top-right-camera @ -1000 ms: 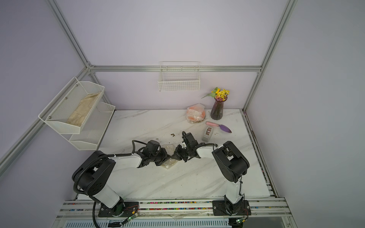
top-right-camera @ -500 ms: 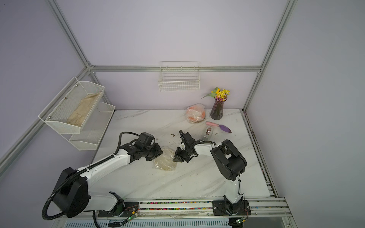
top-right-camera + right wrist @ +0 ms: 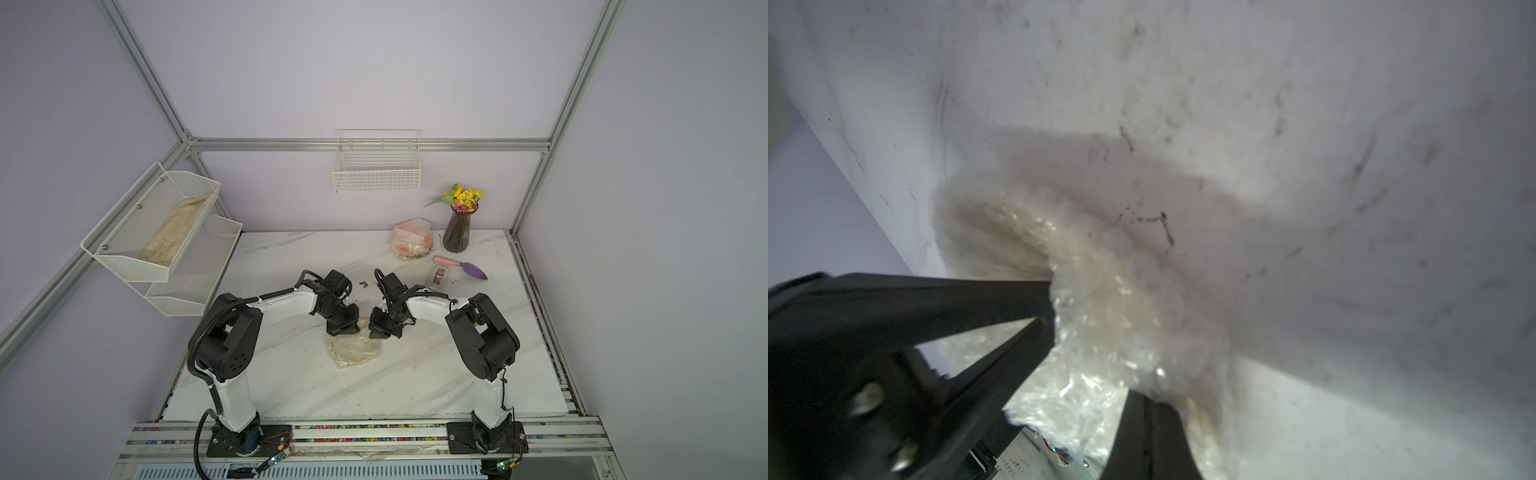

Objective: Wrap dinner plates in bubble wrap
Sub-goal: Stick the tape on the bubble wrap.

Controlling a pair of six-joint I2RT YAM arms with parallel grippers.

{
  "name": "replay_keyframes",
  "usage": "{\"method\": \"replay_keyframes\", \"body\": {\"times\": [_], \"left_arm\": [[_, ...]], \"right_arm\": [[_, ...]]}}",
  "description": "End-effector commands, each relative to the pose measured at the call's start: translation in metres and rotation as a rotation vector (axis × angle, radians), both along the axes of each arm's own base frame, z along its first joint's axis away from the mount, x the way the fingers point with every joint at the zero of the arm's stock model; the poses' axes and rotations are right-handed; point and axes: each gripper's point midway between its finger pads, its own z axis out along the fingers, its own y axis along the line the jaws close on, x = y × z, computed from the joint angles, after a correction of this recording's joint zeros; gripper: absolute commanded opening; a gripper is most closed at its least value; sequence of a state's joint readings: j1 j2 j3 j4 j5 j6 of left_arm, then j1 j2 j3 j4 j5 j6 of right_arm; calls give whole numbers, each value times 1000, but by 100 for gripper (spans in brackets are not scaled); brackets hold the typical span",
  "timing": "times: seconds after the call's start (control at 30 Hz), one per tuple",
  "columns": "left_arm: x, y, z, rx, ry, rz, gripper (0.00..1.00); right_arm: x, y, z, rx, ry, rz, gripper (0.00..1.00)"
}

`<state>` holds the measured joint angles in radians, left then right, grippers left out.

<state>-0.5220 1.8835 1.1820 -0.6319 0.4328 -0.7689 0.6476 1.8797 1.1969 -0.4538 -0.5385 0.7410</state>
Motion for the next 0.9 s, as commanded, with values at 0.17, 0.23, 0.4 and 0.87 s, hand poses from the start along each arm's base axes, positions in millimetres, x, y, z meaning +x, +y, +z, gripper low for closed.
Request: {"method": "replay_keyframes", "body": {"times": [0.17,0.23,0.4,0.87], "left_arm": [[-25,31,-41,135,47,-16,0],[-25,32,-42,139,48,-12,0],[-24,34,-42,146,37,-4,0],[-28,39,-45,165,39,5,0]], "right_arm": [[1,30,58,236,4,-44,0],[4,42,53,309,24,-66,0],[-18,26,-16,206,157,-96,0],[-24,34,25,237,56,-3,0]]}}
